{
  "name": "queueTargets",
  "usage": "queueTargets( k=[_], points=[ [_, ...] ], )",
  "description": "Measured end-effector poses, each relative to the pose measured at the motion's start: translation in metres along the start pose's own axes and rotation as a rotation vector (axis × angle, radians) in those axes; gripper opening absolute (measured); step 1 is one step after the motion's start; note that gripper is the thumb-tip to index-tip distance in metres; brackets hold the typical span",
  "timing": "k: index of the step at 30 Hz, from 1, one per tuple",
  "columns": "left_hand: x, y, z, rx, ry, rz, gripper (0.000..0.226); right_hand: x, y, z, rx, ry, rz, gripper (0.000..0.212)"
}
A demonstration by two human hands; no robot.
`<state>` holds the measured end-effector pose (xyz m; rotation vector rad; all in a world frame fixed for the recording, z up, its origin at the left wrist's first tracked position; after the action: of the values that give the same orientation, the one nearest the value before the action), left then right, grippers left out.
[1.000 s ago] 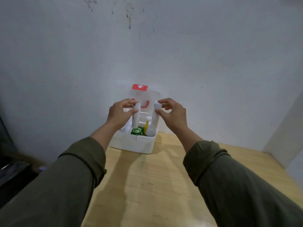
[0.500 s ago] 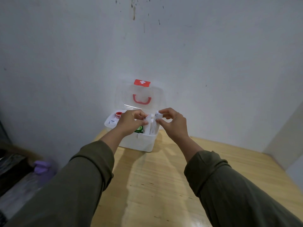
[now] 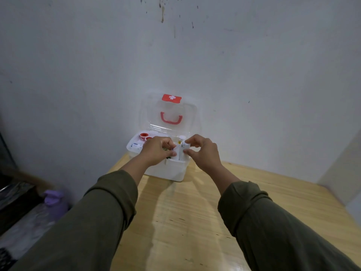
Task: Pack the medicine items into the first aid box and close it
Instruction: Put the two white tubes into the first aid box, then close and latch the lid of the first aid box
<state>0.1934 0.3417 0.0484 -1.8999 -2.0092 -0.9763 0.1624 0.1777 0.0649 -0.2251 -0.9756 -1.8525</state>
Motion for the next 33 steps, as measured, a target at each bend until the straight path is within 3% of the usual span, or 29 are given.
queueTargets(
  k=[4, 12, 20, 26, 33],
  points=[
    [-0.001, 0.001, 0.002, -0.004, 0.037, 0.018, 0.019, -0.011, -0.007, -0.013, 0.008, -0.073, 0.053, 0.015],
    [-0.004, 0.001, 0.005, -0.037, 0.068, 0.042, 0.005, -0.01, -0.006, -0.018, 0.043, -0.147, 0.069, 0.015],
    [0.009, 0.006, -0.001, -0.093, 0.013, -0.018, 0.014, 0.0, 0.002, -0.012, 0.006, -0.017, 0.021, 0.019],
    [0.049, 0.048, -0.014, -0.195, 0.207, -0.284, 0.035, 0.006, 0.04, 0.003, 0.065, -0.062, -0.039, 0.05],
    [0.067, 0.103, -0.015, -0.187, 0.394, -0.333, 0.06, -0.001, 0.095, 0.017, 0.182, -0.24, -0.121, 0.068]
  ],
)
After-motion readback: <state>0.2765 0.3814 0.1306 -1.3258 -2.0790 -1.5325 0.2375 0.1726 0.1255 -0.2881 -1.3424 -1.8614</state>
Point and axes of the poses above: each hand's wrist, its own y-axis towards the middle knuckle, its own x-axis out of the back of the hand, z = x × y, the point moved 4 cm from there along y, towards the middle knuckle, and after that the axes turned 13 degrees about -z, right-handed, at the moved point
